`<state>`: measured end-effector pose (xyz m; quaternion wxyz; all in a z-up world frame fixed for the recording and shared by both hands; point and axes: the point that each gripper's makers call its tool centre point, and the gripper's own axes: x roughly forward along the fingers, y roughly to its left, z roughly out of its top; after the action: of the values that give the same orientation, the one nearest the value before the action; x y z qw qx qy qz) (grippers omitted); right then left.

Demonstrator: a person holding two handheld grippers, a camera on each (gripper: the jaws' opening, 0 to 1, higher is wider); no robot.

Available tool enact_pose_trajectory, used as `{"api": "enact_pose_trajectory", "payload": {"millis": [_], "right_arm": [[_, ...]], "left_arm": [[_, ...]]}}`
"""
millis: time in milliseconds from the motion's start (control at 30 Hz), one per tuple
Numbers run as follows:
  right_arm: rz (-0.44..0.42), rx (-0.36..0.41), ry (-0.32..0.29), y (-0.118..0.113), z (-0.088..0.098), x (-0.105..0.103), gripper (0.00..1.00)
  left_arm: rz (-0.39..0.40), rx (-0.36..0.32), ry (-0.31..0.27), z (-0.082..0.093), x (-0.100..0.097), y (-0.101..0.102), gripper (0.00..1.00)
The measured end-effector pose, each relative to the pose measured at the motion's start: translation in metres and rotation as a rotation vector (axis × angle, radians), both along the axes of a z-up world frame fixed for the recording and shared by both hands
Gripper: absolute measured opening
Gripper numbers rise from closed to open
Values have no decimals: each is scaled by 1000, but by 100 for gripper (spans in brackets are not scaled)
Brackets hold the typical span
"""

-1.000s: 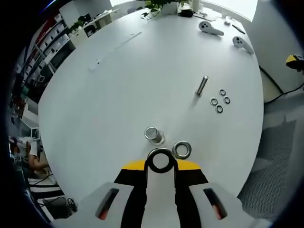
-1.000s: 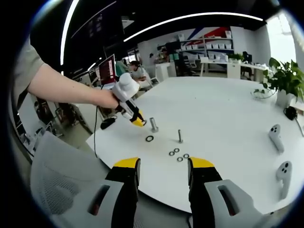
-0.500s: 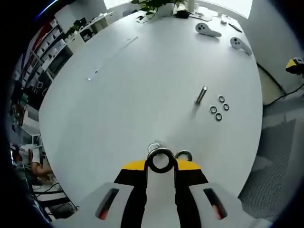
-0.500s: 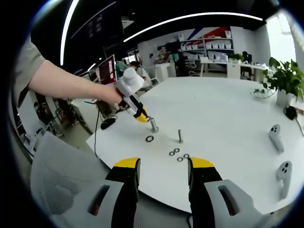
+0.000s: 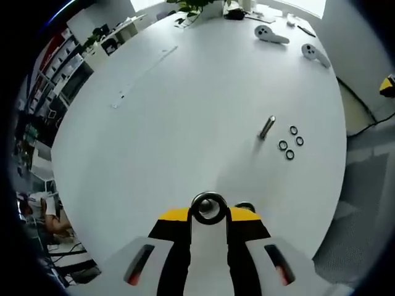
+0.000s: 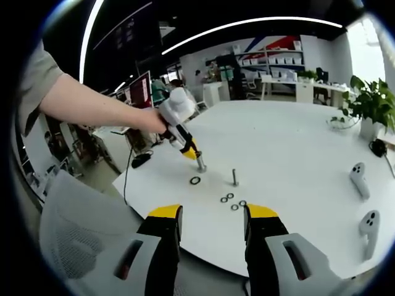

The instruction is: Place the washer onto the threaded stud by aligning its center hole with the stud, sliding it down to the base, and recovering from edge contact or off-axis alignment until the washer reaches the visible bottom stop.

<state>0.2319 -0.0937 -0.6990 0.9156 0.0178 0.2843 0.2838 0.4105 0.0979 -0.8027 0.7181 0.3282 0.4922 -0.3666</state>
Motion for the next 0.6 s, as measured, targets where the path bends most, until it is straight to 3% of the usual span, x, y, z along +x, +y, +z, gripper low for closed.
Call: {"api": "enact_pose_trajectory", "payload": {"millis": [367,600], "right_arm": [[9,1,0,1,0,0,42],[14,0,3,2,0,-1,42]], "left_arm": [[-16,22,15,-1,3,-1,19],[-21,36,27,-11,6,-1,19]]}}
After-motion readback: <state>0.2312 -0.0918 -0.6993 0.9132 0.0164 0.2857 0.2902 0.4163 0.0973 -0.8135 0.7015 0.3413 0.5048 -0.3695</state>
